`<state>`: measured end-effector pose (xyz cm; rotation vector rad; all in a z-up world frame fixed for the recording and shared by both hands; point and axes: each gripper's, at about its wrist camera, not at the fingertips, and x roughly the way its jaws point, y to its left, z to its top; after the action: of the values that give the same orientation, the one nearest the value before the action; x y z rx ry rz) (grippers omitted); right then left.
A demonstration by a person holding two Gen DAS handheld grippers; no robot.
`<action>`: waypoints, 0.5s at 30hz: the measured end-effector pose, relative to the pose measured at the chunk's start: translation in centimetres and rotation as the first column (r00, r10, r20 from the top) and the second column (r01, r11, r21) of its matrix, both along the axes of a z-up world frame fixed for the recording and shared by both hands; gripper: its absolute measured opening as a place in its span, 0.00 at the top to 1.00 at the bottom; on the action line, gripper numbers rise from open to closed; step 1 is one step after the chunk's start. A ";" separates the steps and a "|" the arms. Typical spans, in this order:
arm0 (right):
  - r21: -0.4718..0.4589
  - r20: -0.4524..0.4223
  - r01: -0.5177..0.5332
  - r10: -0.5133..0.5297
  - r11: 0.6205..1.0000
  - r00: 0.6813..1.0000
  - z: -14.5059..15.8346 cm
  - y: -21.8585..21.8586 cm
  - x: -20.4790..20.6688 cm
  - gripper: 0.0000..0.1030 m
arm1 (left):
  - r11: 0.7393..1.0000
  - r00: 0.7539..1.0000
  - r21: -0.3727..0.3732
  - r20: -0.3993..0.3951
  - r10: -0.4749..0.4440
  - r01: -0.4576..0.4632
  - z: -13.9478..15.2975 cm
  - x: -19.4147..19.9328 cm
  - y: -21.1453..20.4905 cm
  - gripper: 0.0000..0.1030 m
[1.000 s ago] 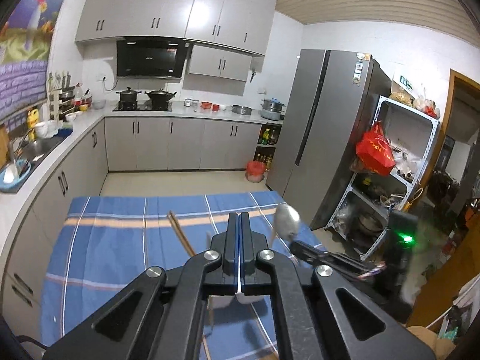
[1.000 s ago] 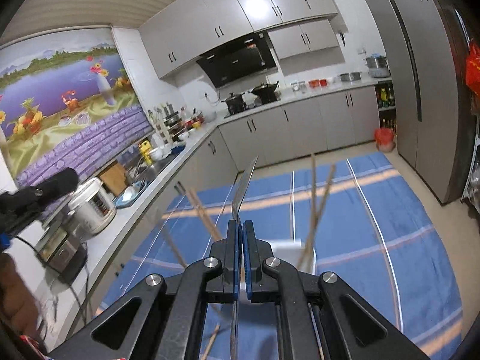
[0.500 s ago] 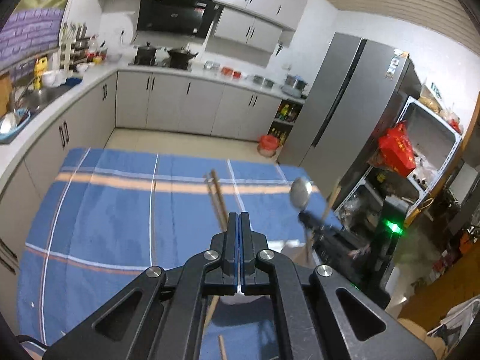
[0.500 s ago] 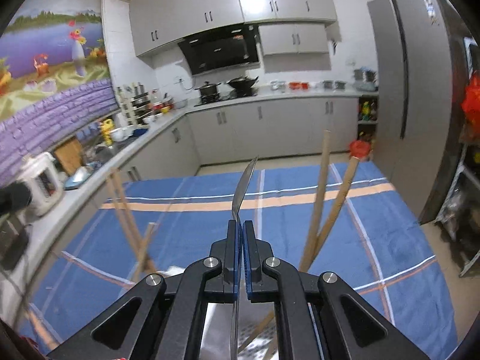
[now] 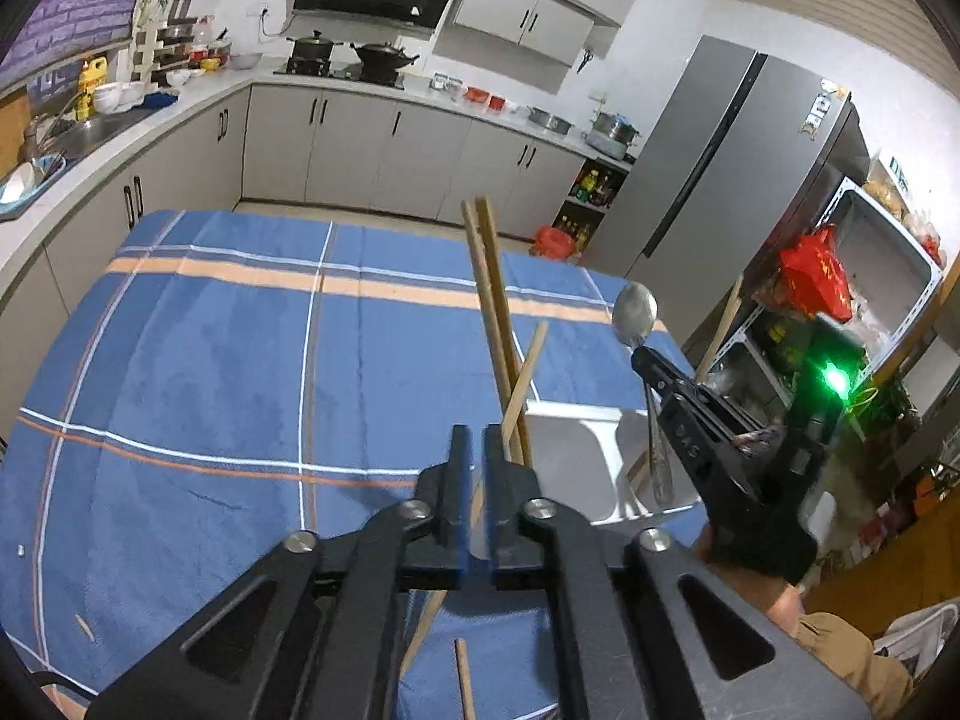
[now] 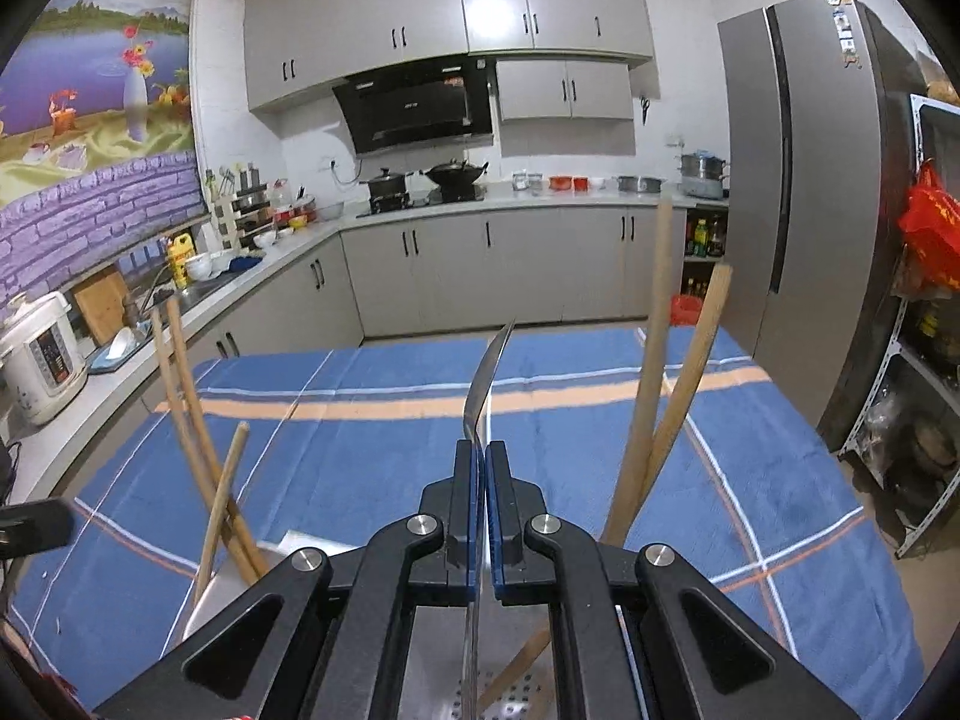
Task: Organize utensils
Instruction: 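Lower the spoon and chopstick into the holder compartments with both tools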
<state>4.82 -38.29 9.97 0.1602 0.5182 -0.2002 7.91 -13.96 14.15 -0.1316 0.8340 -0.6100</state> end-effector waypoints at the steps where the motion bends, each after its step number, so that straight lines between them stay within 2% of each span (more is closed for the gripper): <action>1: -0.004 -0.002 -0.002 0.002 1.000 1.000 0.1 0.3 -0.2 0.97 | 1.000 1.000 -0.004 -0.009 0.001 -0.001 -0.4 0.3 -0.1 0.82; 4: -0.020 0.004 -0.011 0.012 1.000 1.000 0.5 0.9 -1.0 0.97 | 0.999 0.999 -0.031 -0.039 -0.011 0.010 -1.4 1.2 -0.5 0.71; 8: -0.033 0.010 -0.021 0.021 0.999 1.000 0.8 1.3 -1.2 0.97 | 0.998 0.998 -0.043 -0.041 -0.038 0.037 -2.2 2.3 -1.5 0.67; 9: -0.031 0.007 -0.022 0.022 0.999 1.000 0.7 1.2 -1.1 0.97 | 0.998 0.998 -0.036 -0.035 -0.043 0.042 -2.3 2.5 -1.9 0.63; 15: -0.012 -0.016 -0.028 0.028 1.000 0.999 0.1 1.1 -0.8 0.97 | 0.994 0.997 0.067 -0.014 -0.080 0.081 -3.6 3.8 -5.1 0.63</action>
<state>4.03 -37.17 10.09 0.1393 0.5341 -0.1772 11.67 -19.02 10.57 -0.0398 0.8731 -0.6564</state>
